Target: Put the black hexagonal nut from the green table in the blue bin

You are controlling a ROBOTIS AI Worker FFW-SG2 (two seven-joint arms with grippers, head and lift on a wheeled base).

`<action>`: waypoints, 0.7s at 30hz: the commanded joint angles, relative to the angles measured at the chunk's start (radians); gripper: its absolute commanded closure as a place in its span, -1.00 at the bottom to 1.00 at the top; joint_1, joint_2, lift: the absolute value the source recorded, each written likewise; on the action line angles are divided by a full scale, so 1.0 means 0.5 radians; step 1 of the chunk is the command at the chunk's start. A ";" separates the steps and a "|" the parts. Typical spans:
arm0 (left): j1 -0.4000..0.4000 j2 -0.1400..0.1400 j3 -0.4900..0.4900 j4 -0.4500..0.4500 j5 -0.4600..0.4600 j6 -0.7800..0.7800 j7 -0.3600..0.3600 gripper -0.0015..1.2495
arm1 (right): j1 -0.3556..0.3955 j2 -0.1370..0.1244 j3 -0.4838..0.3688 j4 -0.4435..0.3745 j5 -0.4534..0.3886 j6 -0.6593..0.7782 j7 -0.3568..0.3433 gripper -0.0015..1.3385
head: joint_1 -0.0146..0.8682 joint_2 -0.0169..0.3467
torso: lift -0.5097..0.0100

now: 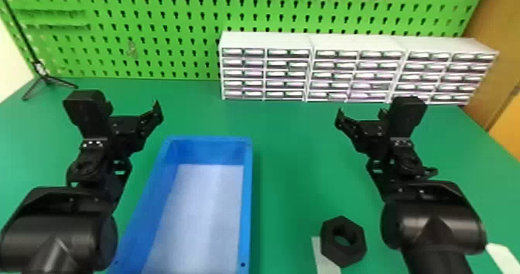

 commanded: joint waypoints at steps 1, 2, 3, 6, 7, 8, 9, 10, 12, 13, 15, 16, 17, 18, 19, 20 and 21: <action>0.000 0.000 0.001 0.000 0.003 0.001 0.001 -0.66 | 0.000 0.000 -0.003 0.000 -0.002 0.000 0.000 -0.73 | 0.58 -0.76 | 0.59; 0.000 0.000 0.001 0.000 0.003 0.001 0.001 -0.66 | 0.000 0.000 -0.003 0.000 -0.002 0.000 0.000 -0.73 | 0.58 -0.76 | 0.59; 0.000 0.000 0.001 0.000 0.003 -0.002 -0.002 -0.66 | 0.000 0.000 -0.003 0.000 -0.002 0.000 0.000 -0.73 | 0.58 -0.76 | 0.59; 0.000 0.000 0.001 0.000 0.003 0.001 0.001 -0.66 | 0.000 -0.003 -0.006 0.000 -0.005 0.000 0.000 -0.73 | 0.58 -0.76 | 0.59; 0.000 0.000 0.001 0.000 0.003 0.001 0.001 -0.66 | 0.000 -0.003 -0.006 0.000 -0.008 0.000 0.000 -0.73 | 0.58 -0.76 | 0.59; 0.000 0.000 0.001 0.000 0.003 0.001 0.001 -0.66 | 0.000 -0.003 -0.006 0.000 -0.008 0.000 0.000 -0.73 | 0.58 -0.76 | 0.59; 0.003 0.000 0.001 0.000 0.003 0.001 0.001 -0.66 | 0.000 -0.003 -0.003 0.000 -0.008 0.000 0.000 -0.73 | 0.58 -0.76 | 0.59; 0.003 0.000 0.001 0.000 0.003 -0.002 0.001 -0.66 | 0.000 -0.003 -0.003 0.000 -0.012 0.000 0.000 -0.73 | 0.58 -0.76 | 0.59; 0.003 0.000 0.001 0.000 0.006 0.001 0.001 -0.66 | 0.000 -0.003 -0.003 0.000 -0.012 0.000 0.000 -0.73 | 0.58 -0.76 | 0.59; 0.003 0.000 0.004 0.000 0.003 0.001 -0.002 -0.66 | 0.000 -0.003 -0.006 0.000 -0.015 0.000 0.000 -0.73 | 0.58 -0.76 | 0.59; 0.003 0.000 0.004 0.000 0.003 0.001 -0.002 -0.66 | 0.000 -0.003 -0.006 0.000 -0.015 0.000 0.000 -0.73 | 0.58 -0.76 | 0.59; 0.003 0.000 0.004 0.000 0.006 0.001 -0.002 -0.66 | 0.000 -0.006 -0.006 0.000 -0.015 0.000 0.000 -0.73 | 0.58 -0.76 | 0.59; 0.003 0.000 0.004 0.000 0.006 -0.002 0.001 -0.66 | 0.000 -0.003 -0.006 0.000 -0.015 0.000 0.000 -0.73 | 0.58 -0.76 | 0.59; 0.003 0.000 0.004 0.000 0.006 -0.002 -0.002 -0.66 | 0.000 -0.003 -0.006 0.000 -0.015 0.000 0.000 -0.73 | 0.58 -0.76 | 0.59; 0.003 0.000 0.004 0.000 0.006 0.001 0.001 -0.66 | 0.000 -0.006 -0.006 0.000 -0.015 0.000 0.000 -0.73 | 0.58 -0.76 | 0.59; 0.003 0.000 0.004 0.000 0.006 0.001 0.001 -0.66 | 0.000 -0.006 -0.006 0.000 -0.015 0.000 0.000 -0.73 | 0.58 -0.76 | 0.59; 0.003 0.000 0.004 0.000 0.006 0.001 0.001 -0.66 | 0.000 -0.006 -0.006 0.000 -0.015 0.000 0.000 -0.73 | 0.58 -0.76 | 0.59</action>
